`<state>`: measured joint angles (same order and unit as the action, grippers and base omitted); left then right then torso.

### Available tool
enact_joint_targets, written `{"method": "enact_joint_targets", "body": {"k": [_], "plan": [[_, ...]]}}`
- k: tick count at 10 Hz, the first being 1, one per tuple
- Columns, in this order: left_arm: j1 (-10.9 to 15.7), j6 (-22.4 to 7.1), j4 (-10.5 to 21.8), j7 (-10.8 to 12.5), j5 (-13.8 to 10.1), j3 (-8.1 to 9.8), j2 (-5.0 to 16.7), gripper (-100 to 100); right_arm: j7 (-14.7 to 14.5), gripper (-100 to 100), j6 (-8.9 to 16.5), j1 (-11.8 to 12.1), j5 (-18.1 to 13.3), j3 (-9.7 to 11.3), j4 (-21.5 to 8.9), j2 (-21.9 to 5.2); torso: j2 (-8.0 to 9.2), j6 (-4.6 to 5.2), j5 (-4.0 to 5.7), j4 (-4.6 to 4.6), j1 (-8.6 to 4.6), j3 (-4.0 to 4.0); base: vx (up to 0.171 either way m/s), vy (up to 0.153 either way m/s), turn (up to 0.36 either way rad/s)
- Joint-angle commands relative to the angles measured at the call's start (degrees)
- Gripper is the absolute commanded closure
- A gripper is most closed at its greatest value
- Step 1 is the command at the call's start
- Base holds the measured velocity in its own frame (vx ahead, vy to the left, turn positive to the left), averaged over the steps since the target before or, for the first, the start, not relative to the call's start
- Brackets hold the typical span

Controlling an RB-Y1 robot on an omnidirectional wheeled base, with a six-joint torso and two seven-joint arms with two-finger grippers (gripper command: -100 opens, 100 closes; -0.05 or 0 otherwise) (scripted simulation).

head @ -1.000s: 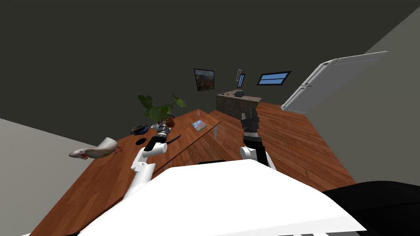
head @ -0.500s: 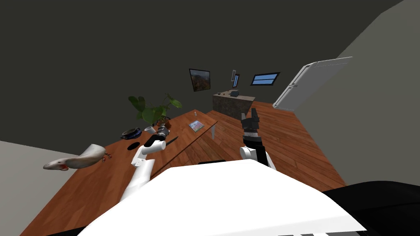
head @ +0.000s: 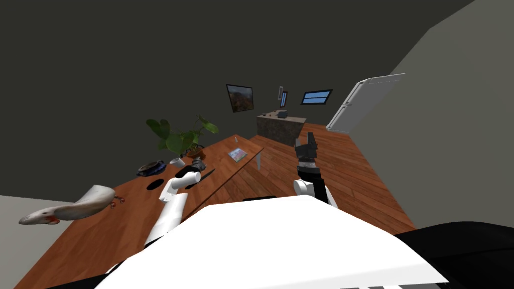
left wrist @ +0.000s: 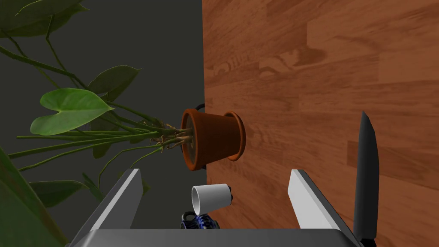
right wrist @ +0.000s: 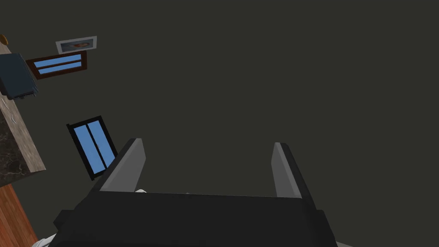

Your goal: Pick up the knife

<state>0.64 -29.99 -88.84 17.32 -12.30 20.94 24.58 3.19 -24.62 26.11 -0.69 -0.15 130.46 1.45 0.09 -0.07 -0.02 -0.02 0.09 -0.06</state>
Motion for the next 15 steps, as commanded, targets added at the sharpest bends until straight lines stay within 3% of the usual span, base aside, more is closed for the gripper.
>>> {"method": "enact_joint_targets", "body": {"k": [1, 6, 7, 8, 9, 10, 12, 13, 14, 15], "plan": [[1.74, -2.86, 2.86, 1.43, -1.12, 0.82, 1.34, -100, 0.0, 0, 0.0, 0.0, 0.0, 0.0, 0.0, 0.0, 0.0, 0.0, 0.0, 0.0, 0.0, 0.0, -0.018, 0.007, -0.147], [4.27, -10.51, 11.76, 3.94, -2.49, 2.23, 3.18, -100, 0.0, 0, 0.0, 0.0, 0.0, 0.0, 0.0, 0.0, -0.01, 0.02, -0.01, 0.0, 0.05, 0.01, -0.016, 0.017, -0.109], [4.27, -10.51, 11.76, 3.94, -2.49, 2.23, 3.18, -100, 0.0, 0, 0.0, 0.0, 0.0, 0.0, 0.0, 0.0, -0.01, -0.01, -0.01, 0.0, 0.05, 0.0, -0.004, 0.01, 0.009], [5.45, -13.5, 13.35, 5.18, -3.1, 2.87, 4.1, -100, 0.0, 0, 0.0, 0.01, 0.0, 0.0, 0.0, 0.0, -0.03, -0.02, 0.0, 0.0, 0.03, 0.02, -0.01, 0.019, -0.115], [5.45, -13.5, 15.16, 5.18, -3.1, 2.87, 4.1, -100, 0.0, 0, 0.0, 0.0, 0.0, 0.0, 0.0, 0.0, -0.04, 0.03, 0.0, 0.0, 0.05, 0.02, -0.01, 0.024, -0.098], [6.56, -15.79, 17.34, 6.39, -3.67, 3.47, 5.0, -100, 0.0, 0, 0.0, 0.0, 0.0, 0.0, 0.0, 0.0, -0.04, -0.01, -0.01, 0.01, 0.06, 0.02, -0.009, 0.03, -0.147], [6.56, -16.39, 18.52, 6.39, -3.67, 3.47, 5.0, -100, 0.0, 0, 0.0, 0.01, 0.0, -0.01, 0.0, 0.0, -0.03, -0.03, -0.02, 0.0, 0.1, 0.02, -0.006, 0.024, -0.026], [7.6, -19.15, 20.77, 7.58, -4.19, 4.03, 5.89, -100, 0.0, 0, 0.0, 0.01, 0.0, -0.01, 0.0, 0.0, -0.05, -0.02, -0.01, 0.01, 0.05, 0.02, -0.006, 0.023, -0.12], [7.6, -19.15, 21.82, 7.58, -4.19, 4.03, 5.89, -100, 0.0, 0, 0.0, 0.0, 0.0, 0.0, 0.0, 0.0, -0.05, 0.01, 0.0, 0.0, 0.06, 0.03, -0.007, 0.034, -0.073], [8.58, -21.56, 23.93, 8.74, -4.67, 4.54, 6.76, -100, 0.0, 0, 0.0, 0.01, 0.0, -0.01, 0.0, 0.0, -0.05, -0.02, -0.02, 0.01, 0.1, 0.03, -0.004, 0.05, -0.121]]}}
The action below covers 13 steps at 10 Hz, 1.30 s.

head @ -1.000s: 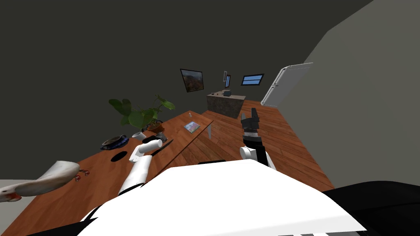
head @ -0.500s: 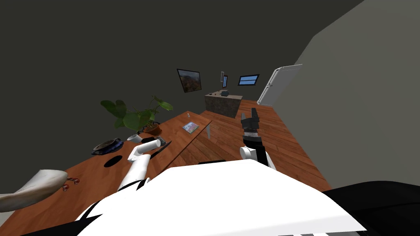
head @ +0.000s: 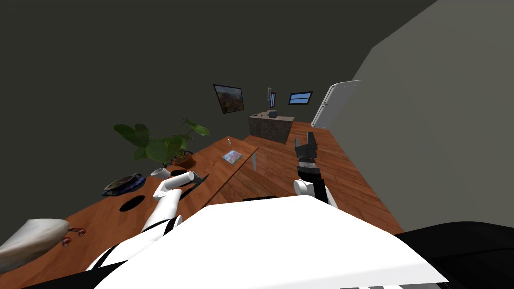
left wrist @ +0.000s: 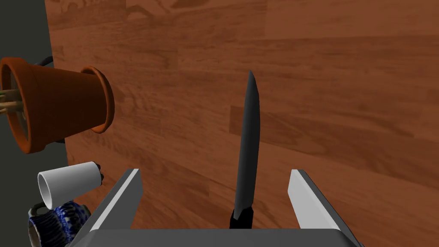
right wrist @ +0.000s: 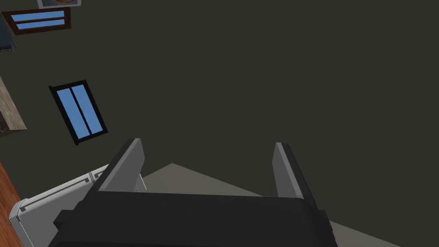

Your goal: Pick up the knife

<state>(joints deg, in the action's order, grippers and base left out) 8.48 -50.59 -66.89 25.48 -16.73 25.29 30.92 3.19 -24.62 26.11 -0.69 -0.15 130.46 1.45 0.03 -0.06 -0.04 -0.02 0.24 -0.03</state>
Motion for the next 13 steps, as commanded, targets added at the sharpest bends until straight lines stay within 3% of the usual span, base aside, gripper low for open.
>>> {"method": "enact_joint_targets", "body": {"k": [1, 2, 3, 4, 5, 8, 10, 13], "plan": [[0.73, -1.17, 2.86, 0.58, -0.24, 0.19, 0.43, -100, 0.0, 0, 0.0, 0.0, 0.0, 0.0, 0.0, 0.0, 0.0, 0.0, 0.0, 0.0, 0.0, 0.0, -0.004, 0.044, -0.068], [0.73, -1.17, 3.1, 0.58, -0.24, 0.19, 0.43, -100, 0.0, 0, 0.0, 0.0, 0.0, 0.0, 0.0, 0.0, 0.0, -0.03, -0.01, 0.01, -0.01, 0.0, -0.005, 0.016, 0.013], [1.64, -3.65, 5.03, 1.7, -0.67, 0.66, 1.27, -100, 0.0, 0, 0.0, 0.01, 0.0, 0.0, 0.0, 0.0, 0.0, -0.03, 0.01, 0.0, -0.09, 0.0, -0.012, 0.029, -0.101], [1.64, -3.65, 6.23, 1.7, -0.67, 0.66, 1.27, -100, 0.0, 0, 0.0, 0.0, 0.0, 0.0, 0.0, 0.0, 0.02, 0.0, 0.01, 0.0, -0.07, -0.01, -0.005, 0.039, -0.079], [2.47, -5.98, 7.67, 2.77, -1.05, 1.08, 2.07, -100, 0.0, 0, 0.0, 0.0, 0.0, 0.0, 0.0, 0.0, 0.01, -0.03, 0.0, 0.0, -0.04, 0.0, 0.0, 0.052, -0.096], [3.22, -8.14, 12.12, 3.78, -1.39, 1.47, 2.83, -100, 0.0, 0, 0.0, 0.0, 0.0, 0.0, 0.0, 0.0, -0.04, -0.01, -0.02, 0.01, 0.07, 0.02, 0.003, 0.061, -0.073], [4.49, -11.59, 16.35, 5.62, -1.94, 2.1, 4.2, -100, 0.0, 0, 0.0, 0.01, 0.0, 0.0, 0.0, 0.0, -0.06, -0.02, -0.03, 0.01, 0.09, 0.03, 0.011, 0.084, -0.113], [5.01, -13.61, 19.72, 6.44, -2.16, 2.36, 4.81, -100, 0.0, 0, 0.0, 0.01, 0.0, -0.01, 0.0, 0.0, -0.03, -0.03, -0.04, 0.01, 0.12, 0.02, 0.001, 0.074, -0.047]]}}
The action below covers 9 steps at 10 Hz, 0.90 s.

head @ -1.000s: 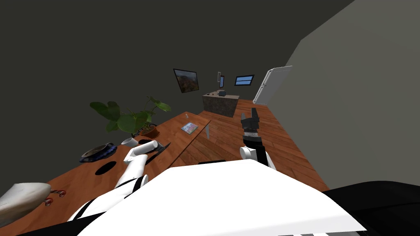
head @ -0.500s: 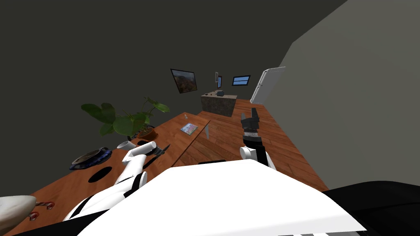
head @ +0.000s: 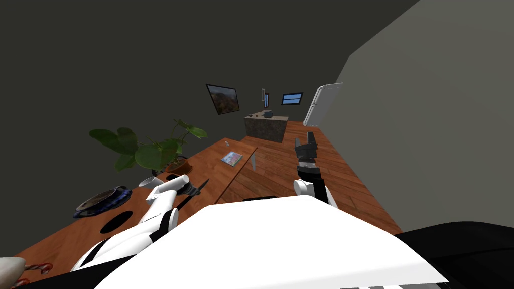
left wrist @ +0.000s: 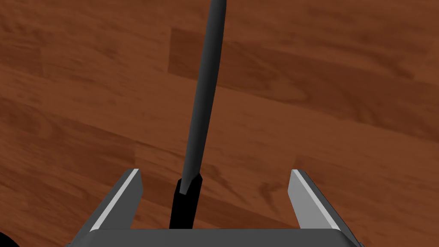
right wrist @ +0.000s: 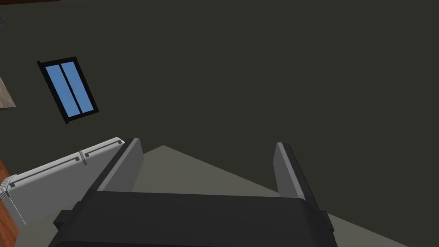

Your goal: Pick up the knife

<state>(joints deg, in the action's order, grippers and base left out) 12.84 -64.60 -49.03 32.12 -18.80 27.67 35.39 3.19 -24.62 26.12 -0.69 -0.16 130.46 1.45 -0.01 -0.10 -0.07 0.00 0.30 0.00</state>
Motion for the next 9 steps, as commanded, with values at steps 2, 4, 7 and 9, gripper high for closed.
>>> {"method": "enact_joint_targets", "body": {"k": [2, 4, 7, 9], "plan": [[1.11, -1.04, 3.97, 0.52, -0.27, 0.21, 0.89, -100, 0.0, 0, 0.0, 0.0, 0.0, 0.0, 0.0, 0.0, -0.01, 0.0, 0.03, 0.0, -0.13, 0.01, 0.004, 0.033, -0.03], [1.79, -3.35, 7.43, 1.72, -0.53, 0.53, 1.81, -100, 0.0, 0, 0.0, 0.0, 0.0, 0.0, 0.0, 0.0, -0.07, 0.02, 0.0, 0.01, 0.07, 0.04, 0.022, 0.103, -0.09], [2.21, -4.84, 9.74, 2.51, -0.69, 0.73, 2.42, -100, 0.0, 0, 0.0, 0.0, 0.0, 0.0, 0.0, 0.0, -0.03, 0.0, 0.0, 0.01, 0.03, 0.02, 0.01, 0.075, -0.032], [2.55, -4.69, 10.82, 2.36, -0.76, 0.76, 2.71, -100, 0.0, 0, 0.0, 0.0, 0.0, 0.0, 0.0, 0.0, -0.09, 0.0, -0.02, 0.02, 0.14, 0.05, 0.018, 0.083, -0.021]]}}
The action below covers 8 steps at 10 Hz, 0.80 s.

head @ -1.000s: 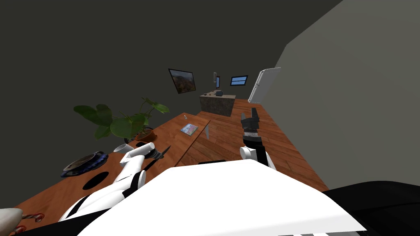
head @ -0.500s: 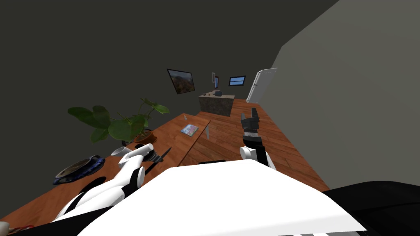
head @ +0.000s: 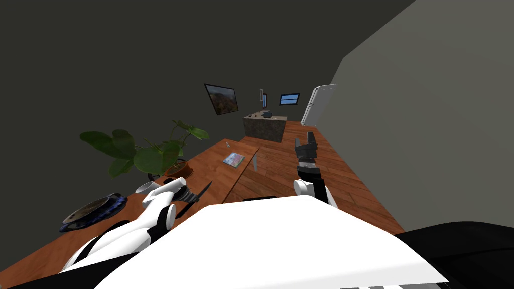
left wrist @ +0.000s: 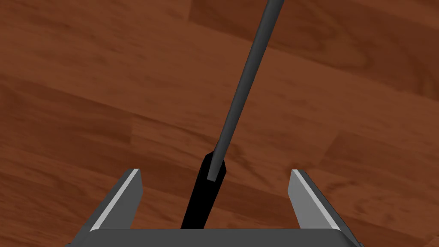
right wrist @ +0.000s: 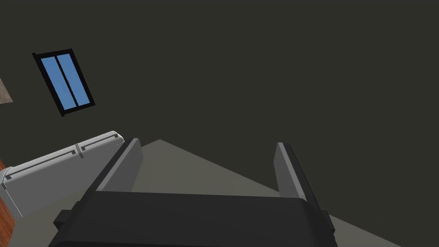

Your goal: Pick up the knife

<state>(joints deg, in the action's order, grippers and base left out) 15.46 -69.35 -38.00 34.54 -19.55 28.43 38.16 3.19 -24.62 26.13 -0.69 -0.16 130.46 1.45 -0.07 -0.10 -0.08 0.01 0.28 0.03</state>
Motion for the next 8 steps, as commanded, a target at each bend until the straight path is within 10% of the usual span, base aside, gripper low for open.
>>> {"method": "enact_joint_targets", "body": {"k": [1, 2, 5, 6, 8], "plan": [[0.0, 0.0, 0.0, 0.0, 0.0, 0.0, 0.0, 0, 0.0, 0, 0.0, 0.0, 0.0, 0.0, 0.0, 0.0, 0.0, 0.0, 0.0, 0.0, 0.0, 0.0, 0.002, 0.01, 0.0], [-0.34, 1.61, 0.72, -0.2, 0.17, -0.17, -0.79, -100, 0.0, 0, 0.0, 0.0, 0.0, 0.0, 0.0, 0.0, 0.03, 0.0, 0.04, -0.01, -0.16, -0.02, 0.023, 0.021, 0.035], [-0.77, 2.71, 1.13, -0.38, 0.24, -0.26, -1.42, -100, 0.0, 0, 0.0, 0.0, 0.0, 0.0, 0.0, 0.0, -0.1, 0.0, 0.04, 0.02, -0.13, 0.05, 0.035, 0.025, 0.025], [-0.8, 2.97, 1.24, -0.45, 0.23, -0.26, -1.45, 100, 0.0, 0, 0.0, 0.0, 0.0, 0.0, 0.0, 0.0, -0.03, 0.01, 0.05, 0.01, -0.19, 0.02, 0.0, 0.0, 0.0], [-0.78, 2.9, 1.23, -0.47, 0.22, -0.28, -1.48, 100, 0.0, 0, 0.0, 0.0, 0.0, 0.01, 0.0, 0.01, 0.03, -0.01, 0.06, -0.01, -0.2, -0.02, 0.0, 0.0, 0.0]]}}
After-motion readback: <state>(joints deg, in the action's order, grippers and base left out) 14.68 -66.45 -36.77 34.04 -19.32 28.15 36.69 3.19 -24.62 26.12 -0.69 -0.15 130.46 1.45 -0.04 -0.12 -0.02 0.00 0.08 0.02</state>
